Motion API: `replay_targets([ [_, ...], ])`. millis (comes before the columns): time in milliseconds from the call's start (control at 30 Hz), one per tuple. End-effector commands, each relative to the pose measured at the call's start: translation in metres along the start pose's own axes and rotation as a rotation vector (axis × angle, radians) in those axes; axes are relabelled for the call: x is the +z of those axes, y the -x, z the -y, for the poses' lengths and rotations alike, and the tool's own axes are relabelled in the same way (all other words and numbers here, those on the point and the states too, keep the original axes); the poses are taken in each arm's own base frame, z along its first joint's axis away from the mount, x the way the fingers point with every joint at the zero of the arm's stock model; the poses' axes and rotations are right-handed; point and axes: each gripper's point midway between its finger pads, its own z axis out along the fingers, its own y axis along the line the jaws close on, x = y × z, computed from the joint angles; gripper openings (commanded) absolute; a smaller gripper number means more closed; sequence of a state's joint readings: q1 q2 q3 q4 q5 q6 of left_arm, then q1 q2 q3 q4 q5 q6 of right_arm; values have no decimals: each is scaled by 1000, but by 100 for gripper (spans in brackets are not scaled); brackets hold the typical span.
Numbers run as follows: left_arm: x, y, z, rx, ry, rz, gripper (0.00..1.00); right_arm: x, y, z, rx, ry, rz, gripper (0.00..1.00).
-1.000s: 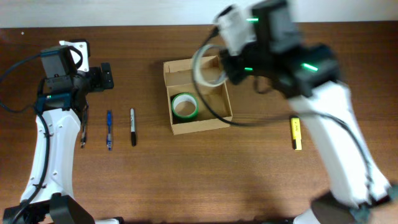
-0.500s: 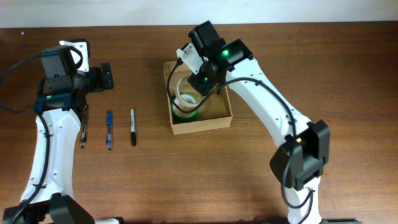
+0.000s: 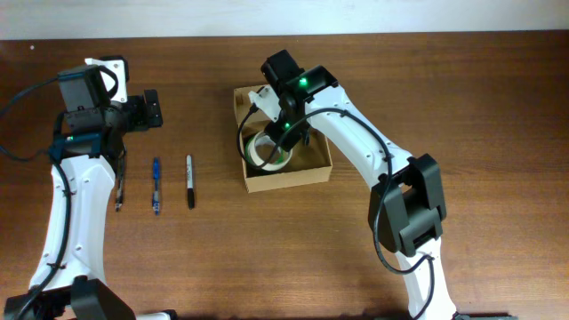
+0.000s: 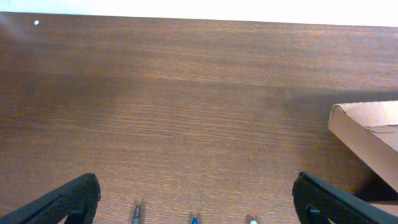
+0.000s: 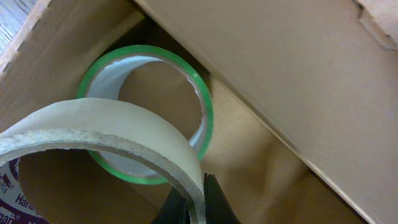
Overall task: Pack container
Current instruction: 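Lower the white tape into the box, release, and withdraw right gripper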
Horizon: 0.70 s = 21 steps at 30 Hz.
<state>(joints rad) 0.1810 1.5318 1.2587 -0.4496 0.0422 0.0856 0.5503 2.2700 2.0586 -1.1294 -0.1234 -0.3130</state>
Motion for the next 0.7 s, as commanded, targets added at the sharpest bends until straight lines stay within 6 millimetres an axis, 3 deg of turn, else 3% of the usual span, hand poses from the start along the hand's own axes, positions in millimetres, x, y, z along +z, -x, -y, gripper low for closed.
replay_targets([
  [0,-1,7,-1,-11,-6,14,99,11,2,-14,0,40,-8,4],
  [167,-1,7,-1,-12,-6,14,99,16,2,-19,-11,40,-18,4],
  [267,-1,7,-1,-12,-6,14,99,13,2,-22,-14,40,-22,15],
  [333,-1,7,-1,-12,-6,14,99,5,2,-22,-15,38,-18,27],
  [367,-1,7,-1,-11,-6,14,99,0,4,-23,-16,36,-12,28],
  [533,-1,7,-1,-11,-6,14,99,-51,27,-22,-28,8,83,25],
  [667,-1,7,-1,-11,-6,14,99,-121,46,-10,-36,-103,191,25],
])
